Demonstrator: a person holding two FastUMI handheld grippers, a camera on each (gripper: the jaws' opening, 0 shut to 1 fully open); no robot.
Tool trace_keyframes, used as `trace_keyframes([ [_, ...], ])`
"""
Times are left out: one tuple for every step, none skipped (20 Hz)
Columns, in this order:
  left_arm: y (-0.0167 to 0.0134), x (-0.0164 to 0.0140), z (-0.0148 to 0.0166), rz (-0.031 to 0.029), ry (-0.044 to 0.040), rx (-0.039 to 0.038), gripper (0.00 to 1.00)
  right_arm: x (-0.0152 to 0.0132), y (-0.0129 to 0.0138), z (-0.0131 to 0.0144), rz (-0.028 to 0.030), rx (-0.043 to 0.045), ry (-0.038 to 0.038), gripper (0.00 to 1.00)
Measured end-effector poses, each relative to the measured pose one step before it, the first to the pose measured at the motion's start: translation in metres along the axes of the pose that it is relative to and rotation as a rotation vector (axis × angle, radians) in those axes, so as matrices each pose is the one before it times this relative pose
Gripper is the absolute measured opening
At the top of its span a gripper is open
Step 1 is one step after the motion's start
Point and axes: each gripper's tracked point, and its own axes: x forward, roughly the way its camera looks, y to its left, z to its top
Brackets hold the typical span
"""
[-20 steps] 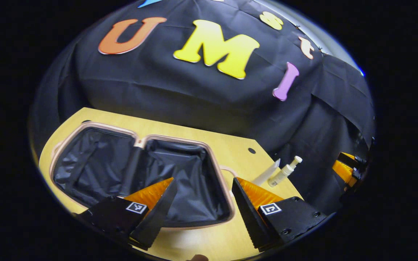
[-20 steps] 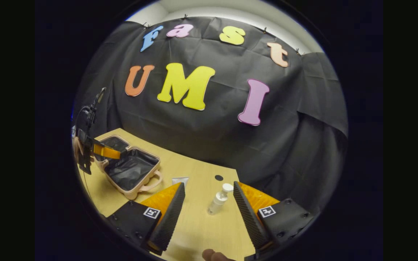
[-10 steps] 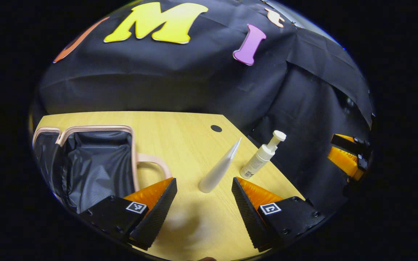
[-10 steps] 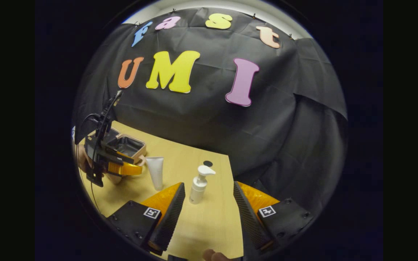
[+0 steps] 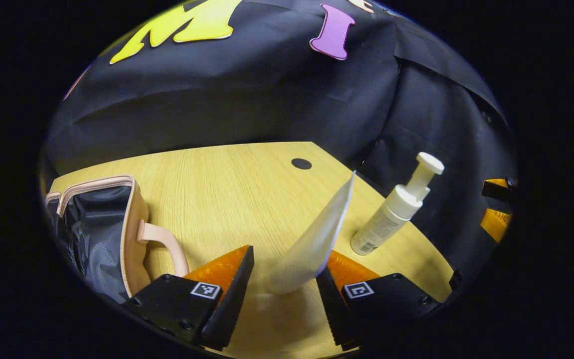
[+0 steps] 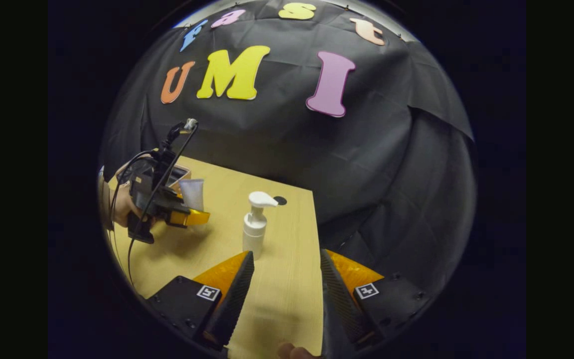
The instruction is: First open the suitcase, pack the skin care products into it, and then close the suitcase.
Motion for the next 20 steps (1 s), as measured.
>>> trace_keyframes([
  [-0.00340,0.00199,-0.00754,-0.00822,0.03570,-0.01247,0.70,0.00658,0.00678,0.00107,0.03743,0.02556,0.00487,0.80],
  [0.00017,-0.00094,-0.00326,0.01000,0.01751,0.00586,0.64,0.00611,0.00687,-0.00358,0.03148,0.02442,0.00584,0.80],
  [-0.00141,0.00050,0.00153,0.00171,-0.00048,0.01517,0.63,0.00891,0.00422,-0.00254,0.01756,0.01831,0.00743,0.80],
  [-0.00097,-0.00270,-0.00313,0.00300,0.01526,0.00572,0.60,0.00861,0.00293,-0.00404,0.01185,0.01238,0.00425,0.79],
  [-0.00059,-0.00436,-0.00128,0.01096,0.00775,0.00007,0.57,0.01073,0.00316,0.00008,0.01099,0.00786,-0.00094,0.79],
  [-0.00109,-0.00350,-0.00285,0.00902,0.01310,0.00172,0.56,0.01000,0.00404,0.00066,0.01513,0.00777,-0.00564,0.80],
  [-0.00051,-0.00627,-0.00471,0.01164,0.02333,0.00949,0.45,0.01055,0.00289,0.00321,0.00937,0.00489,-0.00796,0.80],
  [-0.00031,-0.00814,-0.00432,0.00748,0.01833,0.01822,0.44,0.01200,0.00399,0.00272,0.01199,0.00427,-0.00307,0.80],
  [-0.00006,-0.00457,-0.00440,0.00467,0.00691,0.02048,0.43,0.00779,0.00302,-0.00082,0.01486,0.00675,-0.00005,0.80],
  [0.00036,-0.00673,-0.00281,0.00209,0.00567,0.01456,0.42,0.01013,0.00035,-0.00008,0.00565,0.00625,0.00063,0.80],
  [-0.00294,-0.00618,-0.00410,-0.00092,0.00495,0.00263,0.41,0.00989,0.00000,0.00035,0.00270,0.00556,0.00132,0.80],
  [-0.00262,-0.00763,-0.00235,-0.00140,-0.00065,-0.00460,0.41,0.00978,0.00025,0.00053,0.00204,0.00616,0.00093,0.80],
  [-0.00235,-0.00830,0.00000,-0.00054,-0.01140,-0.01212,0.40,0.00918,0.00125,-0.00051,0.00243,0.00312,0.00134,0.79],
  [-0.00266,-0.00771,-0.00041,-0.00616,-0.00626,-0.01897,0.40,0.00729,0.00072,-0.00157,0.00251,-0.00126,-0.00297,0.79],
  [-0.00140,-0.00977,0.00070,0.00454,-0.01085,-0.01636,0.46,0.00848,0.00149,-0.00128,0.00095,-0.00169,0.00420,0.80],
  [-0.00255,-0.00901,0.00085,0.00167,-0.00789,-0.01113,0.39,0.00760,-0.00148,-0.00294,-0.01298,-0.00375,0.00584,0.80],
  [-0.00079,-0.01291,0.00133,0.00851,-0.01186,-0.00393,0.39,0.00782,-0.00111,-0.00238,-0.01697,-0.00772,0.01013,0.79],
  [0.00068,-0.01425,0.00278,0.00977,-0.01810,0.00105,0.39,0.00370,0.00280,-0.00546,0.00246,0.00320,0.01692,0.78],
  [0.00137,-0.01643,0.00219,0.01038,-0.01449,-0.00113,0.39,0.00320,0.00016,-0.00109,-0.00911,0.00950,0.00654,0.80],
  [0.00229,-0.01406,0.00076,0.00997,-0.01243,-0.00523,0.39,0.00390,0.00237,-0.00019,-0.00238,0.01745,0.00105,0.72],
])
